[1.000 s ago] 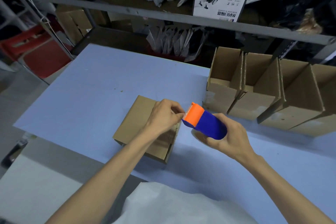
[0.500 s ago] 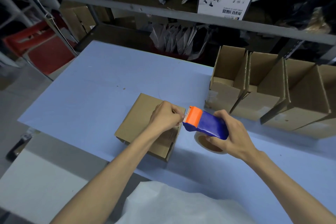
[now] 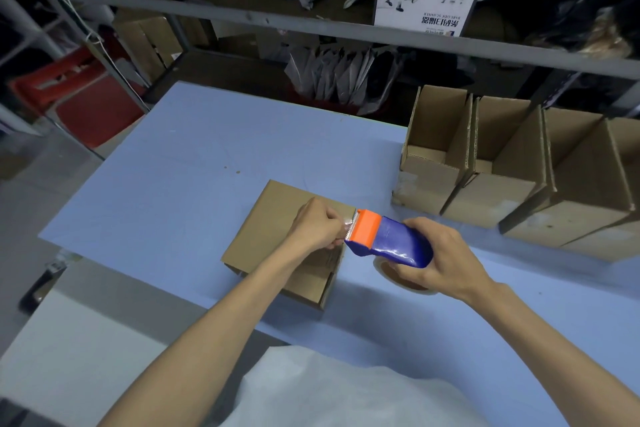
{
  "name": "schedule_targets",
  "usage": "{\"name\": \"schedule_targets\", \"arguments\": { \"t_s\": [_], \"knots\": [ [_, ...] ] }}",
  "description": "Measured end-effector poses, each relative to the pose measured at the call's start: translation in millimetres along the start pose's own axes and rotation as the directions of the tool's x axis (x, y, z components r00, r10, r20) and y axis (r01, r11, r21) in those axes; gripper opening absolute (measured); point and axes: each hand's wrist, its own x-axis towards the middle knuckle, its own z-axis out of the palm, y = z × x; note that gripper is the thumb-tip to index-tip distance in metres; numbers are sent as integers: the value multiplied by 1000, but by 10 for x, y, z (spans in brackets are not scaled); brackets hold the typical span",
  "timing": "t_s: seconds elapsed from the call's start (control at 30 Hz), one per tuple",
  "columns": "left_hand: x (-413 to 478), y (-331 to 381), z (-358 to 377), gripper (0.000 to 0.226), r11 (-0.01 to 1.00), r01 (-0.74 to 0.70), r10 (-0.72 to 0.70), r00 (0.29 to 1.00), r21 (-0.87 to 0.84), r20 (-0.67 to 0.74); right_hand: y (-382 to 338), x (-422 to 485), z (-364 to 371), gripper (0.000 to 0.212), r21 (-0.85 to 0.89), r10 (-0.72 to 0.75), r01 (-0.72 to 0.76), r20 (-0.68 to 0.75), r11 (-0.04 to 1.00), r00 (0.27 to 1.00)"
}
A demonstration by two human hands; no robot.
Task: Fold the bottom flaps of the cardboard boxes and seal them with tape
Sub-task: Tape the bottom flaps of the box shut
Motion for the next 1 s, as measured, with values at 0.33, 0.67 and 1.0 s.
{"name": "schedule_targets", "arguments": {
  "t_s": [0.33, 0.67, 1.0],
  "knots": [
    [123, -199, -20, 28, 999, -39, 40, 997, 17, -60, 99, -173, -94, 57, -73, 17, -13, 49, 997, 999],
    [137, -205, 27, 25, 994, -77, 69, 993, -77, -94, 233, -103, 29, 55, -126, 77, -75, 7, 989, 997],
    [191, -269, 52, 19, 999, -30, 25, 991, -42, -133, 241, -12, 90, 51, -171, 85, -76, 42, 982, 995]
  ]
}}
